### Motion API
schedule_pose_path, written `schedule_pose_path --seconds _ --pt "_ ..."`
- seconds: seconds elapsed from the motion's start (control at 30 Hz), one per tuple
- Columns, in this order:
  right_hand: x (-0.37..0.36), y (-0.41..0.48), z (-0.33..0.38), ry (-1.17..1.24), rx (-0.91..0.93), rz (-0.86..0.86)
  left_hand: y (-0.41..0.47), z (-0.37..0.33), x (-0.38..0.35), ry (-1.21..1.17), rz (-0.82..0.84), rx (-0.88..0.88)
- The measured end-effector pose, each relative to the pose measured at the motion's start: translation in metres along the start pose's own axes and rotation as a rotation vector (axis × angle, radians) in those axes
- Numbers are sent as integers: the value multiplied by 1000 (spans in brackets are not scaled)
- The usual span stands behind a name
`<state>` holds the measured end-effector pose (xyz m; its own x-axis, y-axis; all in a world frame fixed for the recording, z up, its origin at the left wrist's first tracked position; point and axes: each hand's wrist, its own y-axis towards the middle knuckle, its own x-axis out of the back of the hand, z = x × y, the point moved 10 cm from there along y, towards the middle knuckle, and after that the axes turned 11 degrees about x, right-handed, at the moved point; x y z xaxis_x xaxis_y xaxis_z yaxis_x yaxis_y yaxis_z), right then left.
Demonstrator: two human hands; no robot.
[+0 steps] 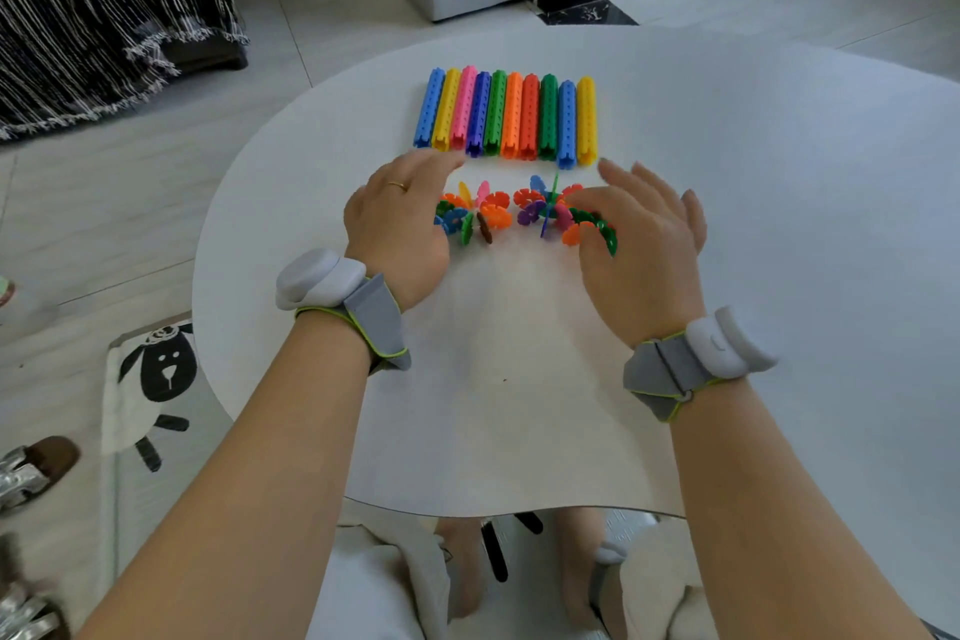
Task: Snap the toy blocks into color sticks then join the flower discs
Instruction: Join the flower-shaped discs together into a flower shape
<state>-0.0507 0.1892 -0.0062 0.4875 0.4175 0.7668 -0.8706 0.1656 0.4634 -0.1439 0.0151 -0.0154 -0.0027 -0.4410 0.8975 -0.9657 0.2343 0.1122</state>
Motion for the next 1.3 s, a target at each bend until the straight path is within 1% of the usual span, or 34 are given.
schedule_pose_path --seconds 0.1,0.17,0.2,0.3,0.37,0.6,0.87,0.97,1.0,1.07,1.13,1.23,1.3 --pt "3 -8 -24 -33 -158 126 -6 12 -8 11 67 130" --pt "-2 -12 -31 -53 -211 223 -12 17 -11 24 78 208" --pt "-4 -14 -32 -43 -221 243 -15 19 -11 19 61 231" --pt "-5 -14 -31 28 -213 214 -19 24 -9 -106 7 257" --pt "-4 -13 -32 26 -216 190 -19 30 -9 -178 2 268" --pt "0 -9 -50 -12 -299 96 -6 47 1 -182 -57 285" --pt "-7 4 -51 -95 -284 85 24 44 -3 -142 -59 260" --pt "-9 3 -43 -125 -292 140 25 39 -3 -109 -41 239" --pt "-11 2 -35 -132 -260 171 22 37 -1 -76 -49 237" --pt "-20 0 -16 -147 -132 238 11 32 5 -23 -86 241" --pt "-31 -3 -3 -178 -35 306 -4 21 5 4 -92 207" --pt "-42 -8 0 -211 -26 362 -19 5 -11 79 -26 130" --pt "-43 -10 3 -234 -19 369 -20 5 -22 125 32 116"
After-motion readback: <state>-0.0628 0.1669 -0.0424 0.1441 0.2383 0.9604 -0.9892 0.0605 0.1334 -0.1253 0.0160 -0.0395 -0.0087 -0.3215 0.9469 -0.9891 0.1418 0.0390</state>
